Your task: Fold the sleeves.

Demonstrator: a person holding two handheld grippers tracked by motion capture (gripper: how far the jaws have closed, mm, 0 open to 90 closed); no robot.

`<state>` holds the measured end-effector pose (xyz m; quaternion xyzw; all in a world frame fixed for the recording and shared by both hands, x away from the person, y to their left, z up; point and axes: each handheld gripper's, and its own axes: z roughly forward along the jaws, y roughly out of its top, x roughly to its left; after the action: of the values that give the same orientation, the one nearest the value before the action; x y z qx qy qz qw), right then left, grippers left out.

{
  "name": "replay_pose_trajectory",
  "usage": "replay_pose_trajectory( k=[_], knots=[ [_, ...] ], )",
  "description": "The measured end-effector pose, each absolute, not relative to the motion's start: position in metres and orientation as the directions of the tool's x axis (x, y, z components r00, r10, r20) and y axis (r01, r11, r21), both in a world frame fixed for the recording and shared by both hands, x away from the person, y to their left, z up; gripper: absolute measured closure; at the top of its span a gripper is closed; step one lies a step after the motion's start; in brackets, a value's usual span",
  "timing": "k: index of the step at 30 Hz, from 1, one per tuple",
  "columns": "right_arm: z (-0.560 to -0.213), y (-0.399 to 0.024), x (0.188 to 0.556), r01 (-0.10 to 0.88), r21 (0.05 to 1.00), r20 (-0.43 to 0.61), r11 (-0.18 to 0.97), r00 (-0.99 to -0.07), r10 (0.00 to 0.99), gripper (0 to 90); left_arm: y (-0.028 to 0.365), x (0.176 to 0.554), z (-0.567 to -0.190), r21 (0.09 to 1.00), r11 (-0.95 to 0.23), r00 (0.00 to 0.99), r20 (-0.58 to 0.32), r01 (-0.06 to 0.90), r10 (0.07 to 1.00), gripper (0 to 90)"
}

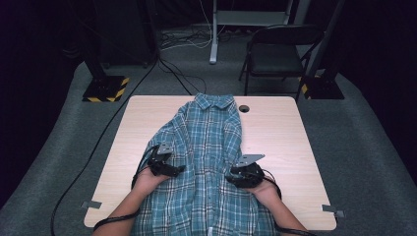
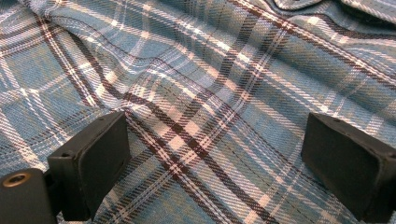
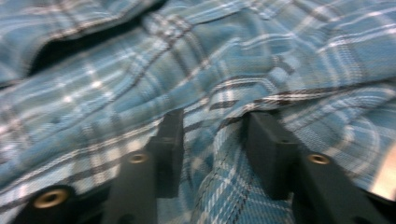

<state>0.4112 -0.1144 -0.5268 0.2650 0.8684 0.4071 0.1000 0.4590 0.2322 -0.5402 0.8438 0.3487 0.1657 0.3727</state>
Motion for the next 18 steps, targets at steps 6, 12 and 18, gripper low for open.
replay_pose_trajectory(
  k=[6, 12, 18],
  knots=[
    [-0.514, -0.131, 0.411, 0.373, 0.824, 0.086, 0.427, -0.827, 0.556, 54.4, 0.232, 0.459, -0.540, 0.745, -0.479, 0.702, 0.019, 0.465, 0.712, 7.2],
    [-0.499, -0.153, 0.414, 0.369, 0.864, 0.086, 0.343, -0.779, 0.621, 54.4, 0.232, 0.459, -0.540, 0.744, -0.479, 0.702, 0.020, 0.465, 0.712, 7.2],
    [-0.489, -0.172, 0.425, 0.399, 0.877, 0.103, 0.269, -0.702, 0.705, 54.1, 0.232, 0.459, -0.540, 0.745, -0.478, 0.701, 0.019, 0.465, 0.712, 7.2]
  ],
)
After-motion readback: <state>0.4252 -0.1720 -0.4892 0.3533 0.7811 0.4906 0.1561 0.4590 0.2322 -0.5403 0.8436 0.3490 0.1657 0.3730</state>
